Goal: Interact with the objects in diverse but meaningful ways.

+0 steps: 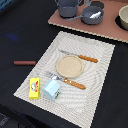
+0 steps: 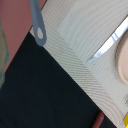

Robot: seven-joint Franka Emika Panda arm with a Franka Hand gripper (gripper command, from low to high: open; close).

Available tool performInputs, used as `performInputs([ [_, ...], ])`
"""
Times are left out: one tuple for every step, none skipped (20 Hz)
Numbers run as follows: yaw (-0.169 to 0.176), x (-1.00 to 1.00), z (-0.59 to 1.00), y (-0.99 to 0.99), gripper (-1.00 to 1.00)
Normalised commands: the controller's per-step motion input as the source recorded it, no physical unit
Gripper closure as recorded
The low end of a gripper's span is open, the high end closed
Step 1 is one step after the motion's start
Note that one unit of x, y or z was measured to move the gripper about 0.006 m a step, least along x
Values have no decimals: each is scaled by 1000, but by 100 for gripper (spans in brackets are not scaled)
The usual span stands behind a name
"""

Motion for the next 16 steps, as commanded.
performInputs([
  [-36, -697, -274, -666, -100],
  [-40, -714, -306, -640, -100],
  [-35, -717, -331, -646, -100],
  [-17, -726, -309, -629, -100],
  [-7, -689, -269, -623, -100],
  [0, -666, -226, -634, -100],
  [0, -626, -151, -671, -100],
  [0, -600, -129, -697, -100],
  [0, -591, -114, -700, -100],
  [0, -589, -126, -691, -100],
  [0, -589, -140, -686, -100],
  [0, -586, -151, -677, -100],
  [0, -583, -169, -669, -100],
  [0, -577, -186, -657, -100],
  [0, -577, -203, -654, -100],
  [0, -589, -249, -649, -100],
])
